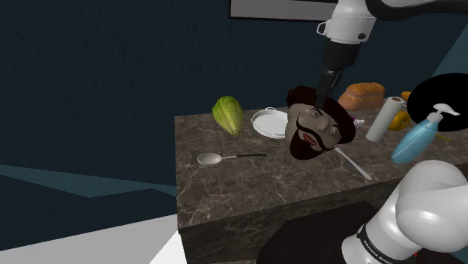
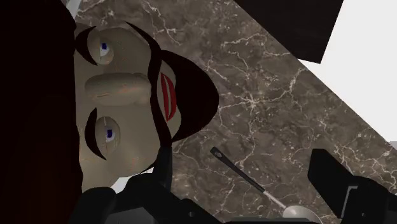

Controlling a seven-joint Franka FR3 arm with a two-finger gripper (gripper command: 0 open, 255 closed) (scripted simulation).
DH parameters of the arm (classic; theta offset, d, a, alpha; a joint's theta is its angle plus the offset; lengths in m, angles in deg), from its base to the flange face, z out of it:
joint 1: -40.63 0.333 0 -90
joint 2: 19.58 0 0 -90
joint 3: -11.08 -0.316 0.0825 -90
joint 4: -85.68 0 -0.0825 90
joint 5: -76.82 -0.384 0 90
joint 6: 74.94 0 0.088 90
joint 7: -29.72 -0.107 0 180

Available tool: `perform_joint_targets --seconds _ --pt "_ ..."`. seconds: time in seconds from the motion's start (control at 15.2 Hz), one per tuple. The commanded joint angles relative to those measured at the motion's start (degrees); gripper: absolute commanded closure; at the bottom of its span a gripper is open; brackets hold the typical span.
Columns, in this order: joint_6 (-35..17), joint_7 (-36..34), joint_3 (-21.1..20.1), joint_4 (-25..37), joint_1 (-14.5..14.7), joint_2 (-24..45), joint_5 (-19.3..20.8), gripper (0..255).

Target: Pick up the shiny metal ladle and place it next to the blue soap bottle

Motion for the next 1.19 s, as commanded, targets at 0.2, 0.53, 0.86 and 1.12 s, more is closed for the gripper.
perform_joint_targets --seconds 0.2,0.53,0.86,1.12 --pt "-6.17 4.06 0.2 -2.28 1.9 3.22 0.5 0" --pt "-16.27 10.58 0.32 -4.77 4.99 9.68 1.17 0" --pt "-25.94 16.87 0.05 -5.74 7.88 17.23 1.65 0" --pt "-33.21 21.7 -0.47 -5.52 10.03 23.8 1.99 0"
